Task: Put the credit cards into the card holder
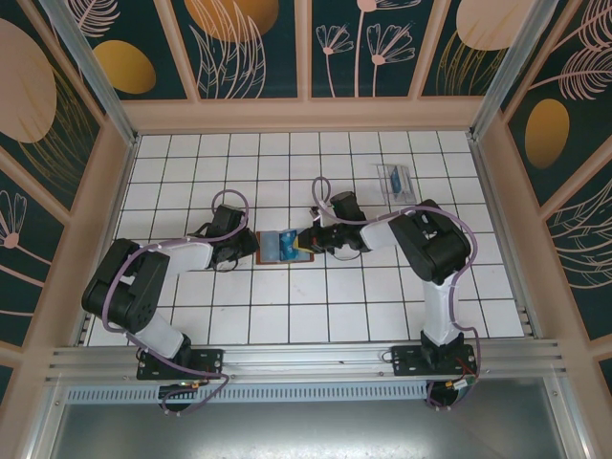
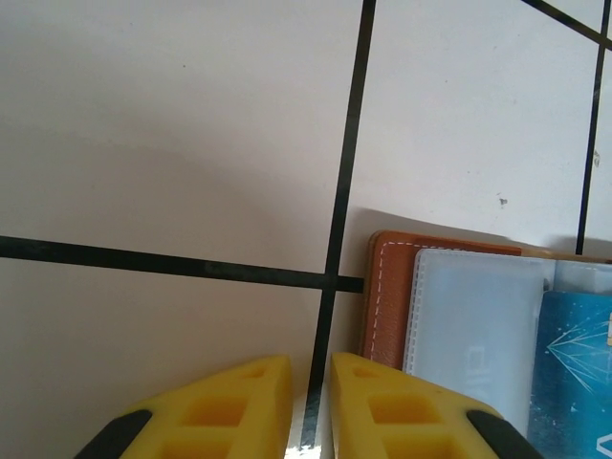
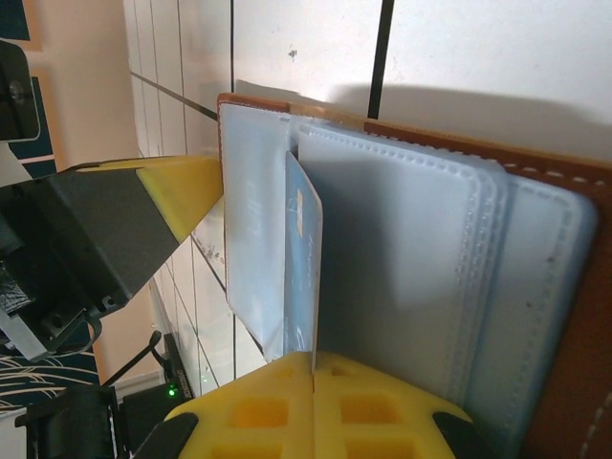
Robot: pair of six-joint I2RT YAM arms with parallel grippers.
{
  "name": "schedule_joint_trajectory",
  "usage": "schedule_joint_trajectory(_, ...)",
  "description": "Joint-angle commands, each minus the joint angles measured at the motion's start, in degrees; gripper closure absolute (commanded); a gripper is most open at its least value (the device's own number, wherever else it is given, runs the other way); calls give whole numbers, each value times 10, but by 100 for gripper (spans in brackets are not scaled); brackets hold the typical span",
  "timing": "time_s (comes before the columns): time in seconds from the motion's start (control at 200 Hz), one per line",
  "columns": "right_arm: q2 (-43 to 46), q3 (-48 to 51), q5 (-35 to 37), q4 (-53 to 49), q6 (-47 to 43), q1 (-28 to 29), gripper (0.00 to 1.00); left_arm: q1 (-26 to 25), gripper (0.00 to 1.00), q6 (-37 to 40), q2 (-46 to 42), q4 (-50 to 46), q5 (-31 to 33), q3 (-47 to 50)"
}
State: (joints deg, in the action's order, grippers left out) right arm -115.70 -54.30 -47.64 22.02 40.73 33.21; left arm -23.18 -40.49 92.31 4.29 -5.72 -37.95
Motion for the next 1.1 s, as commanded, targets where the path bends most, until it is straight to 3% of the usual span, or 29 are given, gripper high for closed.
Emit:
schedule_joint_trajectory(0.0, -21, -11, 15, -41, -20, 5, 100, -11, 80, 4, 40, 16, -56, -2)
schedule_joint_trajectory(0.651, -37, -20, 5, 4, 28, -3, 100, -10, 82, 7, 38, 14, -59, 2)
schedule_joint_trajectory(1.096, -29, 48, 77, 177, 150, 25, 100, -11, 84, 9, 42, 18, -68, 3)
